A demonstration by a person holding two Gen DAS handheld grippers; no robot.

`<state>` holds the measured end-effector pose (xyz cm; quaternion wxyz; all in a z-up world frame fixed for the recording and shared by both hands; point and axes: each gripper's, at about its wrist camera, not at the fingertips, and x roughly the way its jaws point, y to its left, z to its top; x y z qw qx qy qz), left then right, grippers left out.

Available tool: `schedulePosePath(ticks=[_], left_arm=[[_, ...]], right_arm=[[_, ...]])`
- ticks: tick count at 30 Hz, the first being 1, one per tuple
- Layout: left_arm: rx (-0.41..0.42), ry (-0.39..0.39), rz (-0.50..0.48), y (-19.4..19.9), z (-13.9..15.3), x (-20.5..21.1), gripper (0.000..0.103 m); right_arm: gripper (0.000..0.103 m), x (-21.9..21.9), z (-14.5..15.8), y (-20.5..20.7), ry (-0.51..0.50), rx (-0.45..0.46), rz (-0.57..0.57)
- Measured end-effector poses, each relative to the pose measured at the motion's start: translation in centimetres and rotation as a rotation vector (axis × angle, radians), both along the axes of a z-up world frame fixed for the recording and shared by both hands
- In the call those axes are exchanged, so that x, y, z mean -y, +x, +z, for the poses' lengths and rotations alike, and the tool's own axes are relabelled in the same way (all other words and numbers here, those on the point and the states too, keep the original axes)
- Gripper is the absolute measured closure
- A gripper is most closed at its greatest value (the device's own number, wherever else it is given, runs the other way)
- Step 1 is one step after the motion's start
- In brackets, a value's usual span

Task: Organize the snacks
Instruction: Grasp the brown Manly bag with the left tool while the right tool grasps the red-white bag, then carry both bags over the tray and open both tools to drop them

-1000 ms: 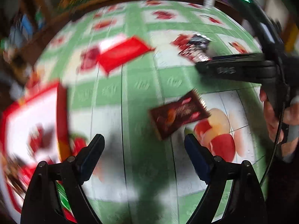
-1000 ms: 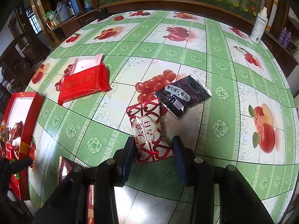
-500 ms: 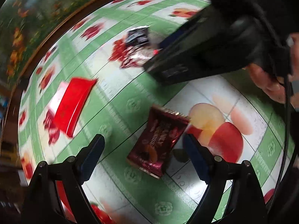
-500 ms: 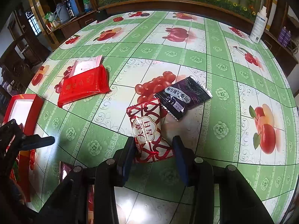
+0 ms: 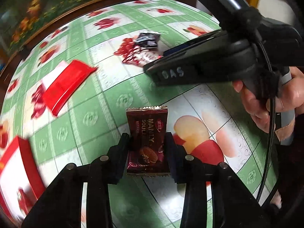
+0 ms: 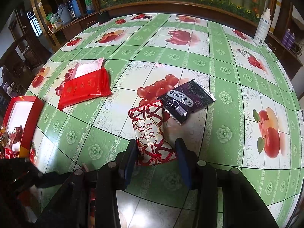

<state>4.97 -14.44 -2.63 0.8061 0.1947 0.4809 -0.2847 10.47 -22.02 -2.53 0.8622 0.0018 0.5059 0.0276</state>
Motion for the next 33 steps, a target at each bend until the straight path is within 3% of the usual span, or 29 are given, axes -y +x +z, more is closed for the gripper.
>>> schedulePosePath(ticks=[8, 13, 20, 25, 30, 32, 33], left_arm=[[0.004, -0.046, 0.163, -2.2, -0.1, -2.2, 0.068], [-0.011, -0.120, 0.166, -4.2, 0.4, -4.3, 0.069], [-0.021, -0.173, 0.206, -5.8, 0.8, -7.4, 0.068], [0.034, -0.192, 0.218, -7.4, 2.5, -9.1, 0.068], [0.102, -0.225, 0.300, -8.0, 4.6, -12.9, 0.068], [0.132, -0.238, 0.342, -7.8, 5.4, -14.8, 0.068], [0.139, -0.245, 0.370, -7.6, 5.6, -16.1, 0.068]], right_arm=[[0.060, 0.2, -0.1, -0.3, 0.007, 0.029, -0.015], [0.061, 0.3, -0.1, -2.3, 0.008, 0.057, -0.049], [0.061, 0.3, 0.0, -6.9, 0.109, 0.070, -0.078], [0.062, -1.5, -0.1, -9.4, 0.235, 0.084, -0.018], [0.076, -3.5, 0.2, -9.8, 0.373, 0.131, 0.033], [0.091, -4.8, 0.8, -9.8, 0.392, 0.158, 0.064], [0.093, -5.4, 0.8, -9.6, 0.392, 0.156, 0.074]])
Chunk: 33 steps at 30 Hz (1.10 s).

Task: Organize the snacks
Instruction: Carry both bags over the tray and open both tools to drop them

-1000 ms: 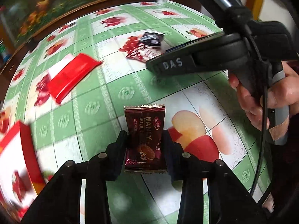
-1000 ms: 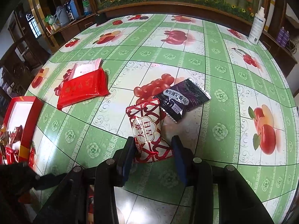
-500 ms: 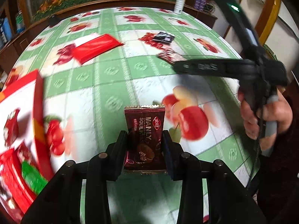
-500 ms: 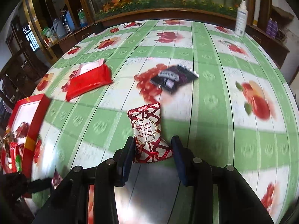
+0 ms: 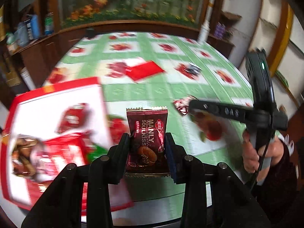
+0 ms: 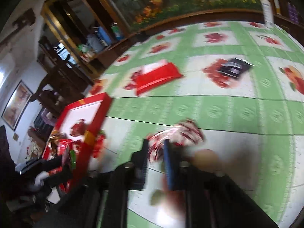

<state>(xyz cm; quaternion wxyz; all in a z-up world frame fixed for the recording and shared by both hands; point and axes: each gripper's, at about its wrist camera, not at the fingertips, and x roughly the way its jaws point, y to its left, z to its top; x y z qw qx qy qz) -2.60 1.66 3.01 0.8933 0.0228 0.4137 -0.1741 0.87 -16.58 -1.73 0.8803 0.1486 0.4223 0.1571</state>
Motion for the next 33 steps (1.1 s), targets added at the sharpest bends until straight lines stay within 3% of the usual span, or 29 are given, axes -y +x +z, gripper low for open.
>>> schedulePosePath(ticks=[3, 5, 10, 12, 13, 14, 15, 18, 23, 25, 27, 28, 33], left_arm=[[0.011, -0.020, 0.066, 0.3, 0.5, -2.9, 0.068], [0.027, -0.023, 0.085, 0.0, 0.9, -3.9, 0.068], [0.044, -0.044, 0.043, -0.4, 1.3, -3.3, 0.068], [0.037, -0.052, 0.008, -0.5, 1.2, -2.2, 0.068], [0.032, -0.054, -0.010, -0.6, 1.1, -1.7, 0.068], [0.023, -0.056, -0.030, -0.7, 1.0, -1.2, 0.068], [0.011, -0.058, -0.043, -0.8, 0.8, -0.8, 0.068], [-0.014, -0.049, -0.063, -1.0, 0.3, 0.3, 0.068], [-0.013, -0.042, -0.056, -1.0, 0.8, 0.8, 0.068], [-0.013, -0.039, -0.054, -0.9, 0.9, 0.8, 0.068], [-0.017, -0.035, -0.048, -0.9, 0.8, 0.7, 0.068], [-0.018, -0.036, -0.046, -0.9, 0.9, 0.7, 0.068], [-0.012, -0.051, -0.033, -0.6, 1.3, 0.2, 0.068]], right_arm=[[0.095, -1.5, -0.7, 0.8, -0.090, -0.044, -0.031], [0.094, -1.0, -1.0, 0.7, -0.084, -0.075, -0.057], [0.087, -0.2, 1.4, -1.5, -0.127, 0.056, -0.066], [0.066, -1.0, 2.2, -1.8, -0.249, 0.088, -0.022], [0.043, -1.1, 2.2, -1.7, -0.290, 0.096, -0.007], [0.029, -1.4, 2.2, -1.6, -0.342, 0.110, 0.023], [0.027, -1.6, 2.2, -1.5, -0.388, 0.134, 0.065], [0.027, -1.5, 1.7, -0.8, -0.469, 0.163, 0.163], [0.032, -1.7, -0.9, 3.0, -0.509, 0.058, 0.286], [0.038, -1.6, -1.8, 3.9, -0.465, 0.028, 0.320], [0.052, -1.2, -1.8, 4.2, -0.427, 0.046, 0.315], [0.073, -1.1, -1.7, 4.2, -0.423, 0.044, 0.306], [0.075, -1.5, -1.5, 2.7, -0.386, 0.014, 0.291]])
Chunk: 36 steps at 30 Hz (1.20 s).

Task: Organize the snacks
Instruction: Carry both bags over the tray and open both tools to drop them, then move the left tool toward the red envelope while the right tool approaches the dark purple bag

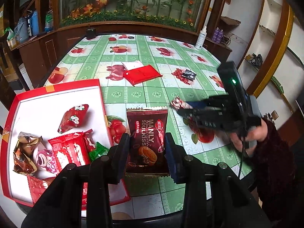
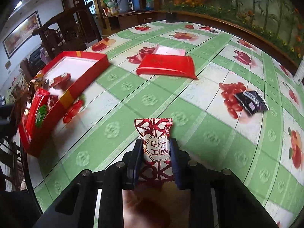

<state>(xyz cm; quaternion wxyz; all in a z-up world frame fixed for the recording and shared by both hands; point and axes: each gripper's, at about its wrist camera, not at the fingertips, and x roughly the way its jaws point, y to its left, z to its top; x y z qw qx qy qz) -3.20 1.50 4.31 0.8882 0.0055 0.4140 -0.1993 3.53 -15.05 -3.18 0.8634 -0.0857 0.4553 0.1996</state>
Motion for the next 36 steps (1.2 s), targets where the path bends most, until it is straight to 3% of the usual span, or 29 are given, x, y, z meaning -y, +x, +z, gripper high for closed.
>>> schedulePosePath(ticks=[4, 8, 13, 16, 18, 19, 20, 25, 30, 33, 36], left_arm=[[0.009, -0.011, 0.017, 0.0, 0.4, -1.0, 0.068], [0.025, -0.016, 0.070, 0.1, 0.9, -3.2, 0.068], [0.072, 0.019, 0.221, 0.1, 1.8, -7.1, 0.068], [0.099, 0.065, 0.347, 0.0, 1.8, -9.3, 0.062], [0.087, 0.080, 0.368, 0.0, 1.5, -10.1, 0.044], [0.082, 0.083, 0.370, 0.0, 1.3, -10.1, 0.035], [0.081, 0.088, 0.366, -0.1, 1.1, -10.1, 0.035], [0.036, 0.103, 0.304, 0.6, 0.0, -7.7, 0.035], [0.009, 0.134, 0.217, 1.0, -0.6, -3.9, 0.035], [-0.012, 0.144, 0.182, 1.4, -0.8, -1.9, 0.035], [-0.026, 0.161, 0.149, 1.9, -0.9, -0.2, 0.035]], right_arm=[[0.076, -0.3, 1.4, -1.3, 0.102, 0.014, -0.017], [0.076, -2.2, 3.9, -1.5, 0.271, 0.029, 0.028], [0.074, -7.6, 5.7, -0.7, 0.429, 0.038, 0.124], [0.071, -11.2, 6.5, -0.4, 0.518, 0.013, 0.203], [0.049, -12.7, 7.1, -0.4, 0.520, 0.032, 0.231], [0.029, -12.8, 7.2, -0.4, 0.515, 0.051, 0.221], [0.015, -12.5, 7.3, -0.4, 0.511, 0.070, 0.201], [0.012, -6.9, 5.9, 1.8, 0.503, 0.087, -0.003], [0.012, 3.3, 4.0, 4.6, 0.438, 0.090, -0.431], [0.010, 9.5, 4.2, 4.5, 0.435, 0.151, -0.630], [0.008, 14.7, 3.7, 4.3, 0.466, 0.128, -0.750]])
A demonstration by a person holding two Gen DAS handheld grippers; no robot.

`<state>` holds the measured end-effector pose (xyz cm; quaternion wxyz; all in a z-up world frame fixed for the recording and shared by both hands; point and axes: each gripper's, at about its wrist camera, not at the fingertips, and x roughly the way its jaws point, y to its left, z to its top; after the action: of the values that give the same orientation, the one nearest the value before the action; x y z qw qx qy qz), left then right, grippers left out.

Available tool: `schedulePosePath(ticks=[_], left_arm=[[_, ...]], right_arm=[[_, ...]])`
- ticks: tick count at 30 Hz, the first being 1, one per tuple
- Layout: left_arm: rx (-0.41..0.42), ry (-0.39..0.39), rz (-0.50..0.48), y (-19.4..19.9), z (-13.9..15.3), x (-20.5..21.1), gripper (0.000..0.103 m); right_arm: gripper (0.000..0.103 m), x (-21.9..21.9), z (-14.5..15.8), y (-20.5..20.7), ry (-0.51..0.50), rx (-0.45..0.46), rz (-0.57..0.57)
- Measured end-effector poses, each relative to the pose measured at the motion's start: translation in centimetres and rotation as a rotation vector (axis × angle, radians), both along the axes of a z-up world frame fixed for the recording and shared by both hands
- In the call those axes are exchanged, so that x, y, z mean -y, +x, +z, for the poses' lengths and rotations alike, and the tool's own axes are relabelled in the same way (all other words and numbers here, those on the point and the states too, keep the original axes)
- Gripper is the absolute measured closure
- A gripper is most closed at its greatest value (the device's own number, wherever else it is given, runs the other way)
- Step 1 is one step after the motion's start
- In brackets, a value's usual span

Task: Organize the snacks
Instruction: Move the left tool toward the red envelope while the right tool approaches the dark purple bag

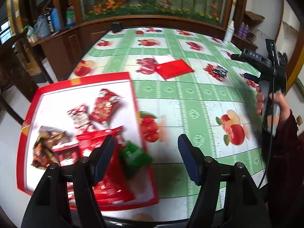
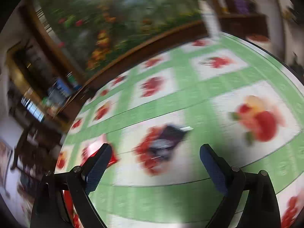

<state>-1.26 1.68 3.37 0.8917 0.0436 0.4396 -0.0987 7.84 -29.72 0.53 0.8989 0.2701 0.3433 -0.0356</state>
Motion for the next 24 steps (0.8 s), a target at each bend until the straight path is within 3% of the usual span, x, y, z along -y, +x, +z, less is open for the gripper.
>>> schedulePosePath(ticks=[4, 10, 15, 19, 24], left_arm=[[0.013, 0.057, -0.058, 1.6, 0.7, 2.6, 0.035], [0.103, 0.187, -0.160, 6.5, 2.7, 6.0, 0.035], [0.059, 0.254, -0.266, 12.7, 2.7, 7.4, 0.035], [0.042, 0.298, -0.324, 16.5, 1.8, 8.0, 0.035], [-0.022, 0.332, -0.378, 19.6, -0.5, 9.3, 0.035]], right_arm=[[0.008, 4.3, -1.8, 0.4, 0.140, -0.081, -0.044], [0.008, 3.1, -3.3, 2.2, 0.287, -0.141, 0.075], [0.008, 1.6, -3.4, 3.5, 0.279, -0.183, 0.082], [0.008, 0.2, -3.1, 5.0, 0.176, -0.216, 0.054], [0.016, -3.3, -2.7, 5.9, -0.119, -0.286, 0.011]])
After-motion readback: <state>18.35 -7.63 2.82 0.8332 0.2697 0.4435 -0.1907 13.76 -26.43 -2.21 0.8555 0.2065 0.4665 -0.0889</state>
